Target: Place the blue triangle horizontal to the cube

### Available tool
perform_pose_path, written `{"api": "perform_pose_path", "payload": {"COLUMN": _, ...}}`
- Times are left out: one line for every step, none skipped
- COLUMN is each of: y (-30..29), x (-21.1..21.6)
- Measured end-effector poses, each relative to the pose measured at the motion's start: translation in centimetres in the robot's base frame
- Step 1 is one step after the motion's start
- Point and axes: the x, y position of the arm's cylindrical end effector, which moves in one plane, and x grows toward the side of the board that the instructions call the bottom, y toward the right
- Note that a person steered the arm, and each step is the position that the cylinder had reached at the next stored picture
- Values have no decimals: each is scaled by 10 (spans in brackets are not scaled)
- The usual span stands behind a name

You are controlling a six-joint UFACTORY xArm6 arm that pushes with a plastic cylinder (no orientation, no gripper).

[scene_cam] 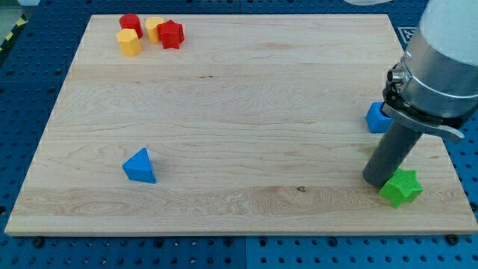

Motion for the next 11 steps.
{"api": "perform_pose_path", "payload": {"y": -11, "x": -3}}
{"api": "perform_pose_path", "payload": {"y": -84, "x": -5}}
{"api": "perform_pose_path", "payload": {"y": -174, "x": 18}}
{"api": "perform_pose_path", "payload": {"y": -213, "x": 30}}
{"api": "perform_pose_path", "payload": {"y": -277, "x": 17}}
{"api": "perform_pose_path", "payload": {"y": -334, "x": 12}}
{"api": "perform_pose_path", "payload": {"y": -334, "x": 8}}
{"api": "perform_pose_path", "payload": {"y": -334, "x": -25}}
{"api": "perform_pose_path", "payload": {"y": -334, "x": -52}}
{"api": "perform_pose_path", "payload": {"y": -316, "x": -70}}
{"api": "perform_pose_path", "payload": {"y": -275, "x": -81}}
